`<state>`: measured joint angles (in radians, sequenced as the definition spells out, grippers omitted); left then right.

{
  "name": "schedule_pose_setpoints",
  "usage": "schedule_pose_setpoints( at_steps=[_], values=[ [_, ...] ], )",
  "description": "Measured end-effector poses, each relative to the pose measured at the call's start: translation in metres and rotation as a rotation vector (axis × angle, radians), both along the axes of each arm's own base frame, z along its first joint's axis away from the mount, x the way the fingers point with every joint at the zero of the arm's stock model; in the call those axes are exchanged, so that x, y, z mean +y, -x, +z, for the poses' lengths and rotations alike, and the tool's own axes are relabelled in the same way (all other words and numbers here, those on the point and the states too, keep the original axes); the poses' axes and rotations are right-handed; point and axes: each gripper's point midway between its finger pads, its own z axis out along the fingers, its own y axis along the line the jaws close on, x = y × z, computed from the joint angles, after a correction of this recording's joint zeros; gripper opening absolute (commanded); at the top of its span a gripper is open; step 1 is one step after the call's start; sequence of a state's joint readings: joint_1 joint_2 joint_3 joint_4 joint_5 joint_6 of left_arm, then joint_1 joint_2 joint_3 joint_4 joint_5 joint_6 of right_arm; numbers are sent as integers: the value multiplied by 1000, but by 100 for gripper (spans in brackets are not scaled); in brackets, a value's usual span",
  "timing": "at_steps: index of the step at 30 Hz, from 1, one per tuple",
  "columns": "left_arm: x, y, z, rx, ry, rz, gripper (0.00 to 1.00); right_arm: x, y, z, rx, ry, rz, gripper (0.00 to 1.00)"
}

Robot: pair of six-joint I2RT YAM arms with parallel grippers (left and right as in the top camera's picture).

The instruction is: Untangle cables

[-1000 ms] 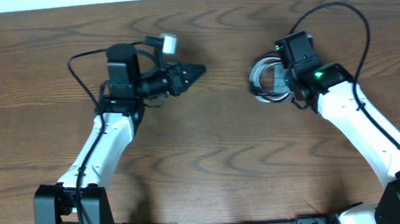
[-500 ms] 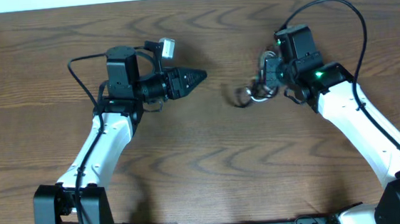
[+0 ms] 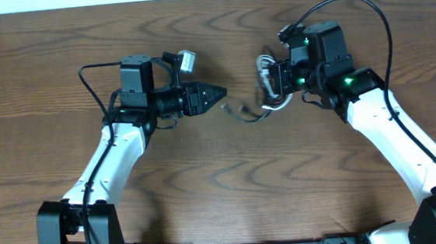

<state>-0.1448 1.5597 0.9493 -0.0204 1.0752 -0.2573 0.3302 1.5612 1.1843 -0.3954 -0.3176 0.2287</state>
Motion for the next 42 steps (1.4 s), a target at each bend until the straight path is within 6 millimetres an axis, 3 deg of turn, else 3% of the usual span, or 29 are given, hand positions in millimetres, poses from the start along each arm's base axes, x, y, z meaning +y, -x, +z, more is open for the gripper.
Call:
schedule_pose_setpoints(
  at_steps=[6,10,12,14,17,19,21,26,29,33,36,42],
  values=[
    [-10,6,0,-26,-8,-40,42,-1,4,20,-53,-4,14,1],
    [-12,7,-1,-45,-15,-52,43,-10,14,59,-100,45,18,1],
    [-12,7,-1,-47,-18,-50,42,-34,20,77,-93,155,-64,1],
    [-12,7,-1,-49,-19,-50,42,-74,28,88,-74,304,-218,1],
    [-12,7,-1,-48,-20,-50,42,-124,44,87,-26,485,-401,1],
    [-12,7,-1,-46,-20,-50,42,-141,48,83,-5,551,-460,1],
    [-12,7,-2,-45,-20,-51,42,-135,41,84,-26,533,-440,1],
    [-18,14,-5,-21,-24,-69,42,-89,20,102,-135,373,-273,1],
    [-23,17,-5,-21,-24,-84,42,-72,23,125,-171,340,-205,1],
    [-25,19,-5,-24,-25,-91,42,-43,34,176,-281,249,-39,1],
    [-25,19,-5,-31,-27,-94,42,-24,55,181,-279,203,124,1],
    [-25,18,-5,-38,-29,-96,42,-74,54,144,-116,388,-121,1]
  ],
)
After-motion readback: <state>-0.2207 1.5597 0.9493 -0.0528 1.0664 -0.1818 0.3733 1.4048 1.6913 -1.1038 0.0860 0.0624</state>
